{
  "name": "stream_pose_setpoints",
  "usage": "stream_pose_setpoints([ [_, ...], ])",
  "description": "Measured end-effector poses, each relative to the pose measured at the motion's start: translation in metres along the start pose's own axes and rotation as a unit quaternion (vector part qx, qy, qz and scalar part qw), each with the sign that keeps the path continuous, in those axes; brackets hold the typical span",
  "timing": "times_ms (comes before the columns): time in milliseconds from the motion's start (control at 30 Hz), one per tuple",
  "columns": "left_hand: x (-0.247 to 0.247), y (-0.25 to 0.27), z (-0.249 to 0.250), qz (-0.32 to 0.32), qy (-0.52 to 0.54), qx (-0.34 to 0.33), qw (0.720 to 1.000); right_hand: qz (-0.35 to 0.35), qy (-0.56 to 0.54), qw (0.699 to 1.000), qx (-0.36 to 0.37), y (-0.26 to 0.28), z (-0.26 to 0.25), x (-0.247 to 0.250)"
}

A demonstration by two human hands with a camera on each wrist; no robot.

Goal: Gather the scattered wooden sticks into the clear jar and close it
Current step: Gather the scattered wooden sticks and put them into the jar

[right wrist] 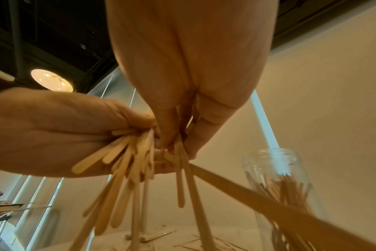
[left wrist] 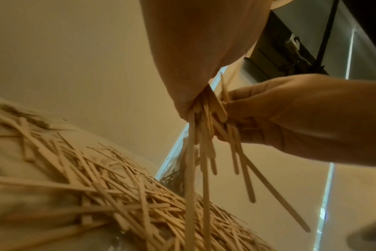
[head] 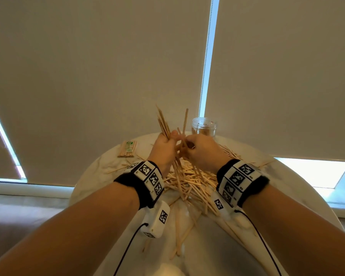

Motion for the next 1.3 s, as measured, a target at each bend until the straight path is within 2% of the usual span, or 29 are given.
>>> stream_pose_setpoints([
  [133,-0.004,0.003,0.002,0.002,-0.04,-0.037,0.999,0.023,0.094,0.995,0.023,-0.005,-0.01,0.001],
  [233,-0.002,0.001,0.005,-0.01,-0.047,-0.035,0.998,0.012,0.093,0.995,0.024,-0.003,-0.011,-0.003],
  [333,0.009,-0.004,0.012,0.021,-0.049,-0.03,0.998,-0.017,0.062,0.998,0.029,0.003,-0.01,-0.008],
  [433,0.022,-0.008,0.021,0.051,-0.044,-0.048,0.997,-0.049,0.106,0.993,0.001,0.009,-0.003,-0.012],
  [567,0.041,-0.011,0.023,0.116,-0.029,-0.067,0.991,-0.094,0.161,0.982,0.012,0.016,0.005,-0.015],
  [667,0.054,-0.013,0.02,0.144,-0.032,-0.067,0.987,-0.071,0.163,0.984,-0.006,0.017,0.018,-0.002],
  [767,0.046,-0.009,0.013,0.1,-0.024,-0.032,0.994,0.026,0.07,0.997,-0.033,0.012,0.026,0.025],
  [833,0.023,0.002,0.006,0.022,-0.014,0.008,1.0,0.086,-0.025,0.995,-0.043,0.009,0.024,0.039],
  [900,-0.002,0.016,0.002,-0.049,-0.033,0.032,0.998,0.115,-0.085,0.989,-0.037,0.004,0.014,0.045],
  [967,-0.023,0.026,0.003,-0.094,-0.039,0.022,0.995,0.122,-0.156,0.98,-0.029,0.001,0.003,0.042],
  [1033,-0.035,0.029,0.007,-0.112,-0.021,-0.002,0.993,0.133,-0.228,0.964,-0.03,0.001,-0.002,0.04],
  [1100,-0.036,0.027,0.006,-0.093,0.001,-0.003,0.996,0.136,-0.25,0.958,-0.023,0.002,-0.004,0.042],
  [1200,-0.033,0.027,0.003,-0.08,-0.005,-0.014,0.997,0.086,-0.3,0.95,-0.013,0.003,-0.009,0.038],
  [1300,-0.036,0.035,0.006,-0.122,-0.055,-0.039,0.99,0.098,-0.284,0.953,-0.02,0.003,-0.017,0.045],
])
Point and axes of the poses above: each hand's wrist, its own y-axis away from the middle knuckle, its own x-axis out of the back of the hand, z = x × y, the point moved 8 cm from there along -y, towards the middle knuckle, and after that the axes turned 3 degrees about -y, right-handed, at the moved point
